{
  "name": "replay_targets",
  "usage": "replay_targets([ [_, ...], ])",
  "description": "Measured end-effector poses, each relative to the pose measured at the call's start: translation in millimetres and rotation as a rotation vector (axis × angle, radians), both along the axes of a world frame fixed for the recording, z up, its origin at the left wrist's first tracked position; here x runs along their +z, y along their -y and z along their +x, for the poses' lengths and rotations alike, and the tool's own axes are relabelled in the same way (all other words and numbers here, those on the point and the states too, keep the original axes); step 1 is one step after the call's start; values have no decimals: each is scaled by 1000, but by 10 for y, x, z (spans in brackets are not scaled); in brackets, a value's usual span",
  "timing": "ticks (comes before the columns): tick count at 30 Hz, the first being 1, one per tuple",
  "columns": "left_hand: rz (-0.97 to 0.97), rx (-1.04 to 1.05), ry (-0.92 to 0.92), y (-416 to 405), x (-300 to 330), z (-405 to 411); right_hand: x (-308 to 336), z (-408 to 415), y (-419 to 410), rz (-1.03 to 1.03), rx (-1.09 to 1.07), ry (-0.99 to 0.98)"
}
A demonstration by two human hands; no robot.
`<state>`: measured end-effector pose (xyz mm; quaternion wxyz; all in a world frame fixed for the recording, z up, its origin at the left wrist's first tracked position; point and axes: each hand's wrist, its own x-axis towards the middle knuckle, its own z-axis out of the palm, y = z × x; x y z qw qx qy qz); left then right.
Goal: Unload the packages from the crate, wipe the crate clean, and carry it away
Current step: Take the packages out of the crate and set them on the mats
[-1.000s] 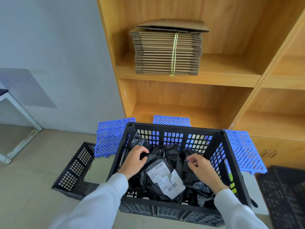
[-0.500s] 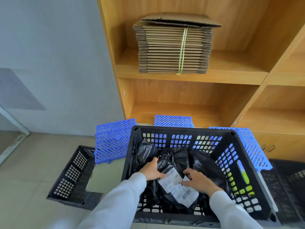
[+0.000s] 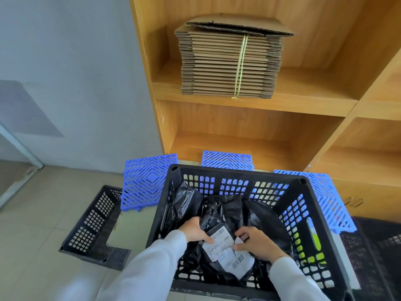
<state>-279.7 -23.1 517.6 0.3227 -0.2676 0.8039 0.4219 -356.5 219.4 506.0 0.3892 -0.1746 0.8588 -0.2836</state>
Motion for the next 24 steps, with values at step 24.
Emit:
replay_targets([
  [24, 10, -31, -306, 31, 1111, -136, 558, -236, 34, -516, -111, 43],
])
